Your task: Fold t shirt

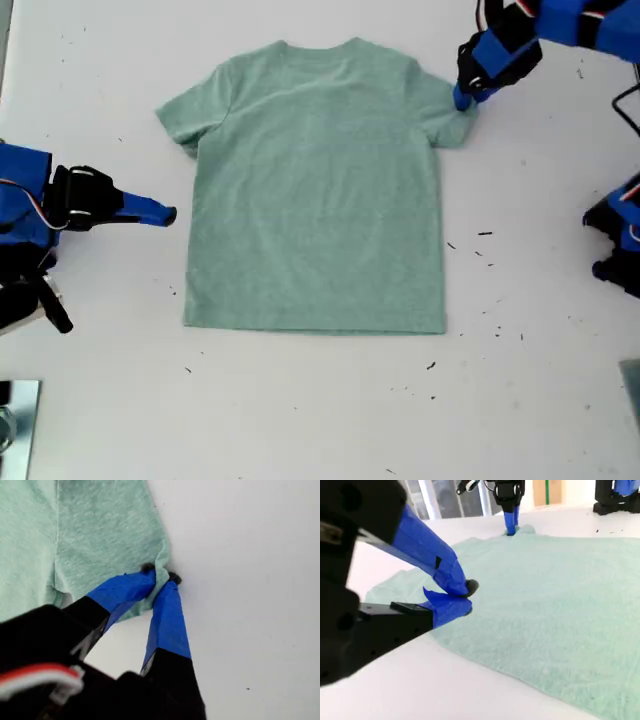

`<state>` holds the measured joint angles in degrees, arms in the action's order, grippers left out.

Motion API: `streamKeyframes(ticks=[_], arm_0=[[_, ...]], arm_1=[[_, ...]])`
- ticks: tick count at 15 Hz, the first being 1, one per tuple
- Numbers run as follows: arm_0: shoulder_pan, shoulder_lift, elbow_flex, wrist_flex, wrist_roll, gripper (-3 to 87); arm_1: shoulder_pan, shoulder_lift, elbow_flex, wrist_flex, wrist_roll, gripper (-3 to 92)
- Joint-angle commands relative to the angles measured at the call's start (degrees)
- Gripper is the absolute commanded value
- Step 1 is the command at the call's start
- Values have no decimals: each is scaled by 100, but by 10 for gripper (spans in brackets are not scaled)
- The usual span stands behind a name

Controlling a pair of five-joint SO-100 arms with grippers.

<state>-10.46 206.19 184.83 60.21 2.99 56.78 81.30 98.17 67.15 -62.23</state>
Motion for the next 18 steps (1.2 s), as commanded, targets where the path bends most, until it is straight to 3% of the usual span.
streamKeyframes(ticks=[1,3,5,7,10,15,17,18], arm_0=[[18,26,44,-44,53,-2],[44,26,44,-44,53,-2],[62,26,44,-44,53,-2],[53,26,44,-44,53,-2],[62,26,44,-44,53,-2],[9,26,44,-44,62,-2],[26,26,44,-44,70,-2],[26,26,44,-44,70,-2]], arm_1=[[-149,-185,-211,422,97,11],[-211,-158,-1143,1397,141,11],[-396,-246,-3524,3217,202,11],[-659,132,-4430,3357,448,11],[-1107,519,-4184,2646,853,10],[-2628,-519,-4052,-237,1907,10],[-2689,-1459,-4192,-800,2109,9],[-2593,-1995,-4192,-835,2276,124]])
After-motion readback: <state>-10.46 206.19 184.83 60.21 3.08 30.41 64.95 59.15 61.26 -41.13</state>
